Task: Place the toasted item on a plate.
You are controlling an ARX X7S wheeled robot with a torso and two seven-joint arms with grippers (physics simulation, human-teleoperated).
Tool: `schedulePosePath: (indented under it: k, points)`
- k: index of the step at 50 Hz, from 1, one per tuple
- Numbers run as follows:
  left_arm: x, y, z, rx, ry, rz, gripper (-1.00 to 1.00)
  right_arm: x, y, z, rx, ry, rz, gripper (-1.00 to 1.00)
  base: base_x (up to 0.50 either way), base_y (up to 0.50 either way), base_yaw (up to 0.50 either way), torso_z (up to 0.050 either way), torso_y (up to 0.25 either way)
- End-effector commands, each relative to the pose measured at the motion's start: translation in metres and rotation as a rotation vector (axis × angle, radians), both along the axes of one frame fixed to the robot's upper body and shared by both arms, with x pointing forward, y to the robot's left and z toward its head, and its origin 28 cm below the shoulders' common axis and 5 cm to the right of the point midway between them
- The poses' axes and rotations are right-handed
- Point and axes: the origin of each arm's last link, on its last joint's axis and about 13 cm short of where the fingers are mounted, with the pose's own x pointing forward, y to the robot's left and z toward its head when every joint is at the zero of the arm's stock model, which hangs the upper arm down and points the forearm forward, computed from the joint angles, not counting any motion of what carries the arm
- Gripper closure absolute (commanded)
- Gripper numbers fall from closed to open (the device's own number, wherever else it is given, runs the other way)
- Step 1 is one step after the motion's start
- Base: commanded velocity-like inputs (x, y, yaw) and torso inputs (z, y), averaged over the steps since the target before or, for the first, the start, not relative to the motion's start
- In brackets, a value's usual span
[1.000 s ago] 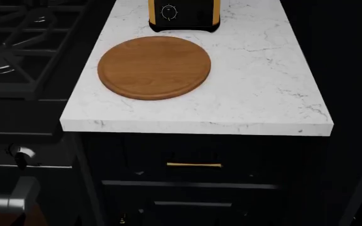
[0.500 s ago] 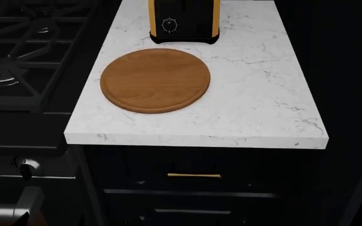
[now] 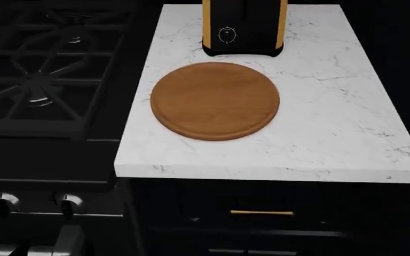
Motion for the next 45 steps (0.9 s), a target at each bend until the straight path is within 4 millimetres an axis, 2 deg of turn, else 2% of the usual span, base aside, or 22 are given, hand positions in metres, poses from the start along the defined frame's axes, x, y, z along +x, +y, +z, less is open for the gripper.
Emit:
schedulePosePath:
  k: [1,11,18,27,31,37,45]
  points:
    - [-0.001,0.001,0.002,0.009,-0.005,0.009,-1.00,0.000,0.000,0.001,-0.002,-0.005,0.002,-1.00,0.17,0.50,0.00,0.000,0.000]
    - [0.000,0.003,0.009,0.012,-0.010,0.016,-1.00,0.000,-0.001,0.006,0.008,-0.010,-0.007,-1.00,0.03,0.18,0.00,0.000,0.000]
    - [0.004,0.004,0.032,0.063,-0.054,-0.003,-1.00,0.001,-0.004,0.033,-0.013,-0.062,-0.003,-1.00,0.00,0.00,0.00,0.000,0.000]
    - [0.021,0.012,0.052,0.107,-0.117,-0.001,-1.00,0.012,-0.009,0.051,-0.034,-0.099,-0.002,-1.00,0.00,0.00,0.00,0.000,0.000]
    - [0.025,0.012,0.053,0.109,-0.125,-0.002,-1.00,0.020,-0.012,0.067,-0.056,-0.138,0.003,-1.00,0.00,0.00,0.00,0.000,0.000]
    - [0.037,0.012,0.055,0.099,-0.147,-0.001,-1.00,0.027,-0.013,0.078,-0.071,-0.162,0.013,-1.00,0.00,0.00,0.00,0.000,0.000]
    - [0.058,0.015,0.084,0.096,-0.185,0.005,-1.00,0.039,-0.016,0.097,-0.107,-0.181,0.035,-1.00,0.00,0.00,0.00,0.000,0.000]
